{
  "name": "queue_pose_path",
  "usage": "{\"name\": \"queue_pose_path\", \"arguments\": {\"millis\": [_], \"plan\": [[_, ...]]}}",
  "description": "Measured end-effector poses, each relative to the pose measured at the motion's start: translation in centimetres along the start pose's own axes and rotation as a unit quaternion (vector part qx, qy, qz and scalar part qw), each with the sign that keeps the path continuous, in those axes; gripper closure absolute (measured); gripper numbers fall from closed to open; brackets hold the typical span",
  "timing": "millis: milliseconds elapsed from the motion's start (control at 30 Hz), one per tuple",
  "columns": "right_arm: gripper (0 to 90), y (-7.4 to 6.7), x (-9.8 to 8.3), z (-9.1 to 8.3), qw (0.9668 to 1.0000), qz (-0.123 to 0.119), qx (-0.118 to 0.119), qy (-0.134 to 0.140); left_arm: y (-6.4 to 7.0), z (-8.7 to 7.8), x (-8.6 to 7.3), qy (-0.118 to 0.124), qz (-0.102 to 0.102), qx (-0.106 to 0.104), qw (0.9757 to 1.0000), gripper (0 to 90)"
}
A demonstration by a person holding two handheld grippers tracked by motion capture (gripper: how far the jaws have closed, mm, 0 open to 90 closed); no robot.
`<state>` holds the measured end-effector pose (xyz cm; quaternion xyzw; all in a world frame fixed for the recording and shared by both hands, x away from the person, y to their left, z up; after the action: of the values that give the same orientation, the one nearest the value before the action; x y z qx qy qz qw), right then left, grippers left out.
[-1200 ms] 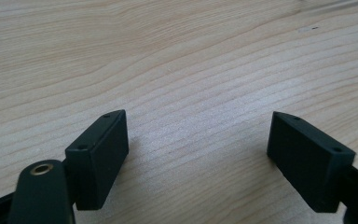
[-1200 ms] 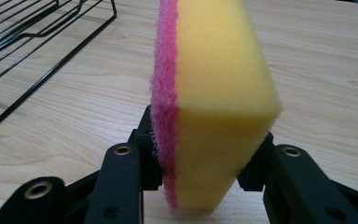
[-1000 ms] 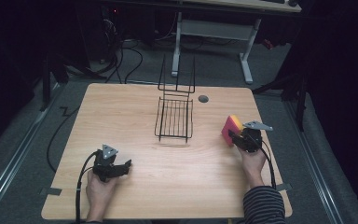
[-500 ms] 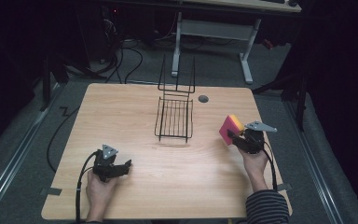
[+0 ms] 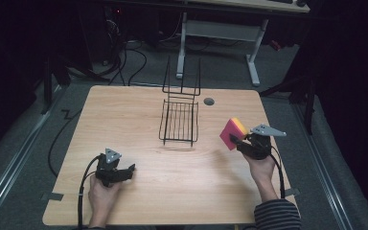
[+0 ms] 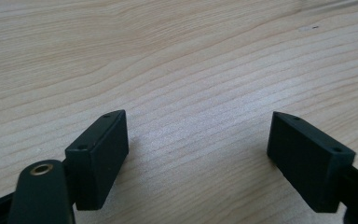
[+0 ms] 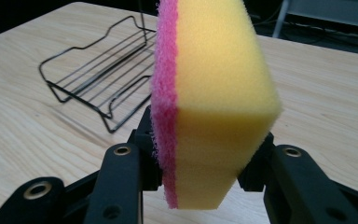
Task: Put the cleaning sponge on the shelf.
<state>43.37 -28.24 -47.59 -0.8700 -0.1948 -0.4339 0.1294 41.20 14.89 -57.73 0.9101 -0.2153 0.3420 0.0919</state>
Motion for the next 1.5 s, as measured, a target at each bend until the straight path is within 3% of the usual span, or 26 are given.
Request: {"name": "queue_pose_path", "arguments": {"millis": [700,1233,1500], "plan": [[60.8,-4.1,3.5,0.9,0.9982,-0.039,0.047,-0.001,0.0,0.0,0.0,0.0,-0.001,-0.001,1.0,20.9],[60.8,-5.9,5.7,2.2,0.9964,-0.054,0.065,0.008,0.0,0.0,0.0,-0.001,0.002,-0.001,1.0,20.9],[60.8,-6.3,6.3,3.3,0.9965,-0.046,0.069,0.004,0.0,0.0,0.0,0.0,0.001,-0.002,1.0,20.9]]}}
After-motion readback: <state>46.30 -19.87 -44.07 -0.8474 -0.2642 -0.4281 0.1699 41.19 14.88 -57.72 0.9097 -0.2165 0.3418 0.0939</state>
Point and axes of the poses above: each handheld gripper's, and its own axes: z roughly forward along the jaws, x roughly out of its top, y roughly to its right, the point moved 6 cm from there along z, roughly forward along the jaws, and after that the axes turned 6 degrees about -y, right-handed, at the moved point
